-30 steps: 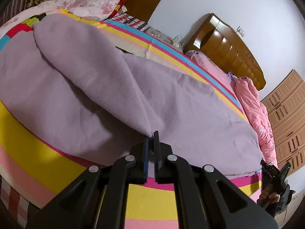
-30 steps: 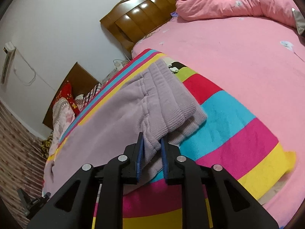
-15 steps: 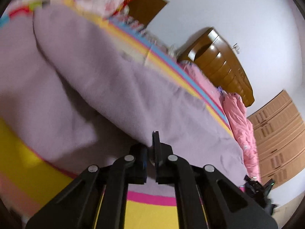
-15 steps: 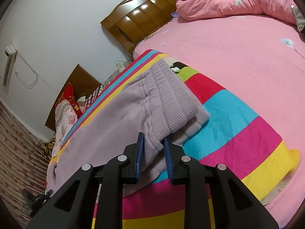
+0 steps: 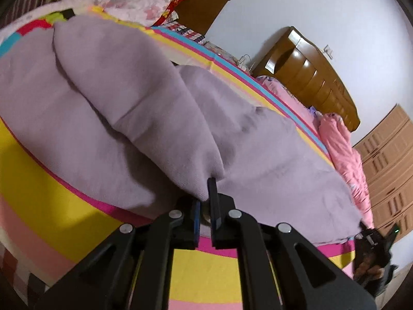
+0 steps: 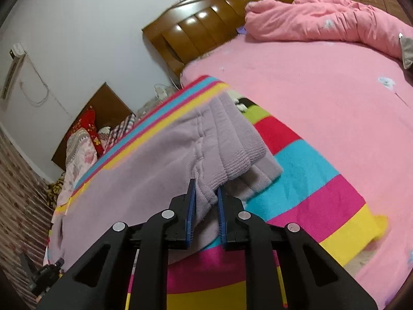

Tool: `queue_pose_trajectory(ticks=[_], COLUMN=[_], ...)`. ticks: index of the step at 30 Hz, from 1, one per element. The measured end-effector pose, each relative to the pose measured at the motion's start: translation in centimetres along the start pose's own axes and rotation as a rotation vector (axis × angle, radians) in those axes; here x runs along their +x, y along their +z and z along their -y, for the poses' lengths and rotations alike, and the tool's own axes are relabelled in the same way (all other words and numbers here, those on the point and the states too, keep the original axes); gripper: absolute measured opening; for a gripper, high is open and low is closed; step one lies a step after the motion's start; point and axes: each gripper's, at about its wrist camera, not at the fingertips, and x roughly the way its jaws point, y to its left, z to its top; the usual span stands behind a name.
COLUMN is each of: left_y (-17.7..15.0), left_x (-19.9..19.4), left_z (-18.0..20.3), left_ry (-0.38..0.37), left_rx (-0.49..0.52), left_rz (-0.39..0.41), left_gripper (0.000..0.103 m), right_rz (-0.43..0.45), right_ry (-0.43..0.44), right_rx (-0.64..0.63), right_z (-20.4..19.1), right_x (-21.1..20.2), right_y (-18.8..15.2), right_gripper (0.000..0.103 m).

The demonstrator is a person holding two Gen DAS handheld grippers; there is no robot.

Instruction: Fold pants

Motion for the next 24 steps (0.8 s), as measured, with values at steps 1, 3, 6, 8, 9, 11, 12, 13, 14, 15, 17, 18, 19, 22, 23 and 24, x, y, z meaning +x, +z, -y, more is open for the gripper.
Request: queue_pose_trajectory(ticks=[1,3,6,8,9,11,12,13,14,15,17,18,19,22,23,24], left_y=[-0.1,-0.4,-0.1,-0.2,-0.1,-0.1,-0.2,-0.1,0.1,0.1,0.0,0.0,0.0,-0.1,0.0,0.1], left_x=[0.0,0.1,0.1,0.3,0.2,0.2,0.2,0.4,0.4,0.4,0.4,0.4,0.4,0.0,-0.3,-0.8], left_z=[-0.3,-0.8,-0.9,-0.7,-0.7,-0.7,-0.6,-0.7,-0.7,-0.8,-0.8,-0.9,-1.0,-1.1,-1.3,-1.5], left_ry=[-0.003,-0.021,-0.020,-0.016,-0.016,-0.020,-0.024,-0.029,-0.033,-0.037,-0.043,-0.049,-0.062,-0.145,-0.171,-0.168], left_rx=[-0.014,-0.039,-0.034,-0.032,-0.030,-0.030,-0.032,-0.034,-0.037,-0.041,-0.049,-0.053,-0.056,-0.078,-0.085,-0.089], left_rz=[-0.006,-0.005,-0.013,-0.017,-0.018,-0.019,-0.018,-0.018,-0.016,-0.015,-0.012,-0.010,-0.008,-0.008,-0.006,0.005], left_gripper=[0.006,0.008,0.008,0.008,0.009,0.009,0.010,0.010,0.010,0.010,0.012,0.015,0.018,0.046,0.063,0.075], right_rz=[-0.008,-0.039,-0.037,-0.053,-0.059,-0.059,-0.034,0.020,0.076,0.104,0.099,0.078,0.056,-0.080,-0.127,-0.196], right_ry=[-0.006,-0.033,-0.051,-0.084,-0.103,-0.224,-0.254,-0.249,-0.219,-0.210,-0.163,-0.140,-0.118,-0.049,-0.052,-0.081], right_rx=[0.017,0.049,0.050,0.035,0.040,0.051,0.042,0.013,-0.050,-0.115,-0.301,-0.366,-0.415,-0.540,-0.559,-0.577], right_z=[0.3,1.3,2.0,1.5,1.4,0.8,0.3,-0.6,-2.2,-3.9,-8.7,-10.5,-11.9,-15.5,-15.8,-15.6], right_x=[0.1,0.8,1.2,1.0,0.8,-0.4,-1.1,-2.3,-3.5,-4.1,-3.8,-3.2,-2.5,1.6,2.9,4.6], right_y=[-0.1,-0.5,-1.0,-0.9,-0.9,-0.6,-0.7,-0.9,-1.2,-1.6,-3.0,-3.8,-4.6,-8.1,-9.0,-10.1], right_gripper=[0.014,0.013,0.011,0.012,0.017,0.072,0.075,0.075,0.075,0.075,0.075,0.075,0.075,0.074,0.074,0.075])
